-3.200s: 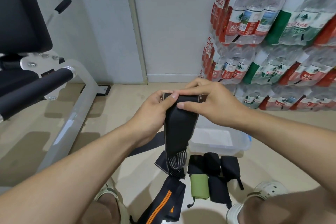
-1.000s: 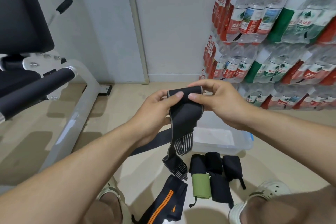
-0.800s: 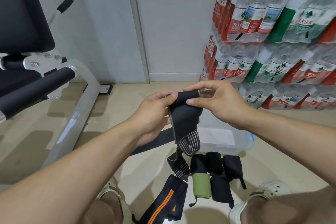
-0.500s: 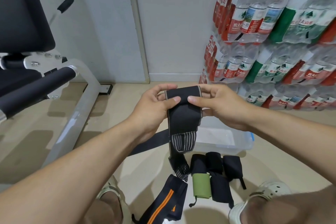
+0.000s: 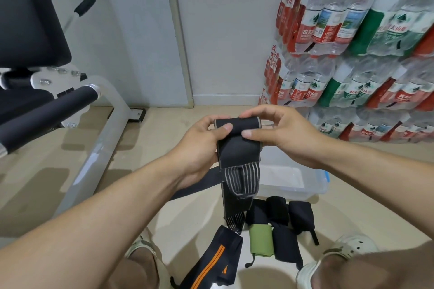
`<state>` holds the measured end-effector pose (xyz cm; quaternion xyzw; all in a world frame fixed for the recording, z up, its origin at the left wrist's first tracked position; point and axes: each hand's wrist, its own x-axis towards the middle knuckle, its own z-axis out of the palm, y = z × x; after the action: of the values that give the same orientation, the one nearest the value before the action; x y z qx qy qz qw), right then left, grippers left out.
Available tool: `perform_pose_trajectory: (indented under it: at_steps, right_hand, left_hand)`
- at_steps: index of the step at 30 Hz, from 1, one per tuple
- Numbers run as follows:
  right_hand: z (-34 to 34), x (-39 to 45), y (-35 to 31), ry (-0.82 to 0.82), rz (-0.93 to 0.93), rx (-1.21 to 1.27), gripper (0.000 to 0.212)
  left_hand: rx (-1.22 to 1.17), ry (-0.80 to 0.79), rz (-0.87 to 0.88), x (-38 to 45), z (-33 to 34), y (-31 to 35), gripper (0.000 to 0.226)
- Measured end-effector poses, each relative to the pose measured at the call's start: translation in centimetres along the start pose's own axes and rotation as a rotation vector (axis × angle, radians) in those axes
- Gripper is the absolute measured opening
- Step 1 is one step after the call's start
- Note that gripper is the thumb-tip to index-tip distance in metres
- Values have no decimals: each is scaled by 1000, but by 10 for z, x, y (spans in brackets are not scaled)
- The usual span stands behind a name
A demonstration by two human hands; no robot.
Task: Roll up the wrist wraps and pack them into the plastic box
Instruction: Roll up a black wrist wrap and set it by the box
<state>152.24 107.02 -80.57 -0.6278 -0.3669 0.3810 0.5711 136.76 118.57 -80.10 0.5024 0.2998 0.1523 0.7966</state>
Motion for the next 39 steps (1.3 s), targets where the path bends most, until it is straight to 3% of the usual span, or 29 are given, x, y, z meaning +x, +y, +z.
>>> perform_pose_trajectory:
  at_steps: [3, 6, 15, 21, 26, 30, 33, 39]
  right_hand:
    - [0, 2, 1, -26, 104, 133, 45]
    - [1, 0, -1, -77, 172, 178, 31]
    - [7, -4, -4, 51, 7, -86, 24]
    - [2, -2, -4, -9, 80, 76, 25]
    - [4, -2, 0, 40, 57, 103, 21]
    - [4, -3, 0, 44, 46, 77, 41]
    - [3, -2, -1, 18, 94, 84, 50]
    - [2, -3, -4, -80, 226, 156, 40]
  left_hand:
    - [68, 2, 48, 1, -1, 0, 25]
    - [161, -3, 92, 1, -2, -2, 30]
    - [148, 50, 94, 1, -2, -1, 10]
    - [217, 71, 156, 2, -5, -1, 16]
    - [144, 72, 127, 3, -6, -1, 18]
    - [103, 37, 42, 3, -7, 1, 23]
    - [112, 47, 72, 5, -8, 1, 27]
    - [182, 45, 138, 3, -7, -3, 30]
